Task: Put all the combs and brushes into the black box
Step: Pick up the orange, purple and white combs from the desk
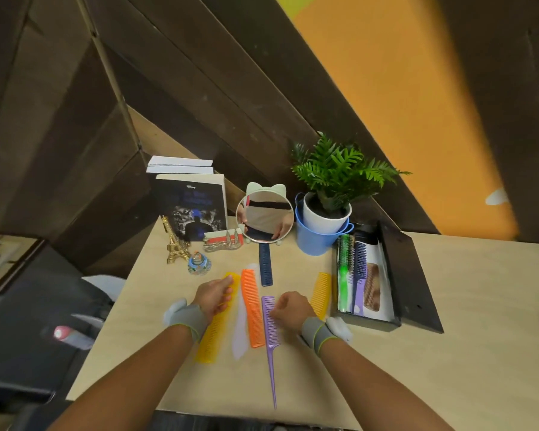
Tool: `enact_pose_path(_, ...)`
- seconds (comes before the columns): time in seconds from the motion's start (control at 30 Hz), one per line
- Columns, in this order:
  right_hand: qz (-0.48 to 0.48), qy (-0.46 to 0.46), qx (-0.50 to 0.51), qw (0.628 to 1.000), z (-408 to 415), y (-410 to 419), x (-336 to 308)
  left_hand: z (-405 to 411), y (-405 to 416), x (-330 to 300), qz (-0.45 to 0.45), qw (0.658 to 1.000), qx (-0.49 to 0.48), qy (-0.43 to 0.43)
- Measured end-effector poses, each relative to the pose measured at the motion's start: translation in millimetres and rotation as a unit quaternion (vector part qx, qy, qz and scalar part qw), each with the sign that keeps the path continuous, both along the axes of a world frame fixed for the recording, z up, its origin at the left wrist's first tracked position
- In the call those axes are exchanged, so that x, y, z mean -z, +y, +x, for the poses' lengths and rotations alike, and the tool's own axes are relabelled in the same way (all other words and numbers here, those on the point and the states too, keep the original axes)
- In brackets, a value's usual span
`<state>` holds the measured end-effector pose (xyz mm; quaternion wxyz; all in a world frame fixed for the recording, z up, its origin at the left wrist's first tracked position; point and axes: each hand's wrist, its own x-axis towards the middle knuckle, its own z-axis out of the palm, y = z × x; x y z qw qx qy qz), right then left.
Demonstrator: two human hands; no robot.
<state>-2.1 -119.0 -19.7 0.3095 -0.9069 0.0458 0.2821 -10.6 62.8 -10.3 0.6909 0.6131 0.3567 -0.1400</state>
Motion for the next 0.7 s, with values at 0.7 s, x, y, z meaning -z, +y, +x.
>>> enact_pose_path(0.7,-0.041,-0.001,0.181,0.983,-13,41,6,5,16,6,-0.012,0.997,0.08,0.016)
